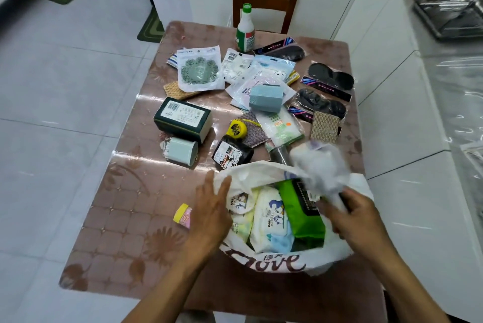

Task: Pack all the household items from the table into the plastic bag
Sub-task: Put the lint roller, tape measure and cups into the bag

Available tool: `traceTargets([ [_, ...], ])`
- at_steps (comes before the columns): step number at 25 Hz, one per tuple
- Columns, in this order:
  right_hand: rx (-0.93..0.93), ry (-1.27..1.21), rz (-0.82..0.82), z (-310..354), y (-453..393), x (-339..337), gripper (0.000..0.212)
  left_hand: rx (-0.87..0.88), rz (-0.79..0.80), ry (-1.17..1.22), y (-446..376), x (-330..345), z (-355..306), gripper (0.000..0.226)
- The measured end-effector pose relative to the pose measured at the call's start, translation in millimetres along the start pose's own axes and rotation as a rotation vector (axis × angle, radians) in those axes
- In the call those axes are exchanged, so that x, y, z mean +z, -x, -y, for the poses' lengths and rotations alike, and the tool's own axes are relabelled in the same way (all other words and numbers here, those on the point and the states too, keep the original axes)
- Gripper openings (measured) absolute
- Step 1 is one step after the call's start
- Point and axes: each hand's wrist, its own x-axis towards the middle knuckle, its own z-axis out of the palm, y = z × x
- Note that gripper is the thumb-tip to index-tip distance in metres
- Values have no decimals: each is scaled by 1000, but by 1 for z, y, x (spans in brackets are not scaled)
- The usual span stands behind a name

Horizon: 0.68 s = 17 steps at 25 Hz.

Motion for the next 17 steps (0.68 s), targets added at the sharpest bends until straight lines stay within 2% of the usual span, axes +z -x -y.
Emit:
traceTargets([
  [2,-52,251,144,-15,10,-3,16,-165,-50,323,-8,-8,9,59],
  [3,-81,365,211,-20,12,-2,20,-181,-59,451,-11,-14,11,57],
  [5,-183,593,321,-26,10,11,28,-141,-88,618,-14,-28,14,56],
  [7,-305,750,353,-30,2,41,34,-53,-86,714,-13,-40,14,57],
  [9,-379,748,314,-28,-7,83,35,55,-83,739,-2,-44,15,57],
  [12,-370,766,289,-24,-17,128,31,43,-118,757,10,-52,16,43],
  [14,-444,820,273,-29,-14,116,35,-3,-169,746,8,-56,14,25],
  [15,-458,813,255,-32,-6,99,39,-38,-171,741,4,-57,13,26],
  [17,-319,774,228,-38,16,60,46,-115,-149,786,-3,-54,7,47],
])
